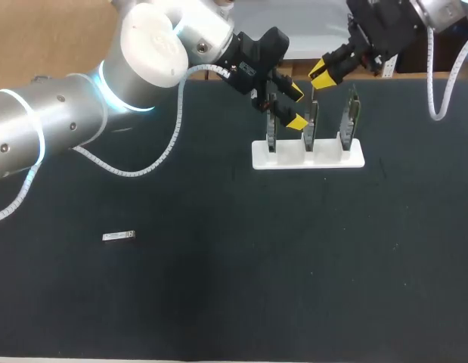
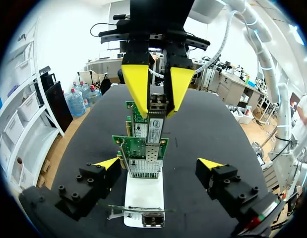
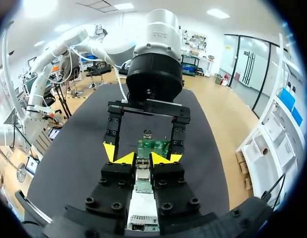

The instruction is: Pick up the optical module with the left hand, and insert it into the network port with the right hand.

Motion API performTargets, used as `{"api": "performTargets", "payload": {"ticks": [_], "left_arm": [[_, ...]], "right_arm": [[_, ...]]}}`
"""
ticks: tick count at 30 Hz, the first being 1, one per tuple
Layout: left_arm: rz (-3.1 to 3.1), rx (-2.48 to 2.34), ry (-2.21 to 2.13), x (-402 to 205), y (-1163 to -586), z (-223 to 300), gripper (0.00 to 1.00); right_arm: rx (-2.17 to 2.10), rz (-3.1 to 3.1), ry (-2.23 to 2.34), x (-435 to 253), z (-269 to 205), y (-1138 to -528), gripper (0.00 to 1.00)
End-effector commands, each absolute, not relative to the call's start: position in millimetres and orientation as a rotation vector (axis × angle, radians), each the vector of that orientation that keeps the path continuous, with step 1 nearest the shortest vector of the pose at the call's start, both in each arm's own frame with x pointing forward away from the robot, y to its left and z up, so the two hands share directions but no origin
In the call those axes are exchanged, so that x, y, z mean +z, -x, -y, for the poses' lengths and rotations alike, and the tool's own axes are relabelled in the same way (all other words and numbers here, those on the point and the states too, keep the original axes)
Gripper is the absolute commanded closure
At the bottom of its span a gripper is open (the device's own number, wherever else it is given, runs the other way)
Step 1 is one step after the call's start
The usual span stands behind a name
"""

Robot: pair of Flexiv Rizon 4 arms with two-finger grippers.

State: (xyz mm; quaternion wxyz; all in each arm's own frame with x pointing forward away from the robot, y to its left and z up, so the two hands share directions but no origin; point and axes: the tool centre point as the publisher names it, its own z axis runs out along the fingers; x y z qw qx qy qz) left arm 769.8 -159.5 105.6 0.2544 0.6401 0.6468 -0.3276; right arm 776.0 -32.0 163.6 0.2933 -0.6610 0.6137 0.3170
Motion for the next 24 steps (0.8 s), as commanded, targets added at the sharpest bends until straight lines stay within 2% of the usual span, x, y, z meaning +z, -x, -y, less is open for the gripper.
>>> {"api": "performTargets", "payload": {"ticks": [1, 10, 11, 12, 13, 24], "left_arm": [[-1.761, -0.891, -1.744, 106, -772, 160, 0.00], [-1.761, -0.891, -1.744, 106, -772, 160, 0.00], [-1.761, -0.891, -1.744, 106, -772, 160, 0.00], [-1.761, -0.891, -1.744, 106, -772, 160, 0.00], [-1.761, -0.891, -1.744, 106, -772, 160, 0.00], [-1.761, -0.891, -1.744, 106, -772, 160, 0.00]], "right_arm": [[0.847, -1.638, 1.758, 161, 32, -776, 1.00], [0.857, -1.650, 1.747, 158, 33, -777, 1.00], [0.858, -1.651, 1.746, 158, 33, -777, 0.89], [0.859, -1.651, 1.744, 158, 33, -777, 0.39], [0.860, -1.651, 1.744, 158, 33, -777, 0.00], [0.934, -1.592, 1.699, 170, 35, -776, 0.00]]}}
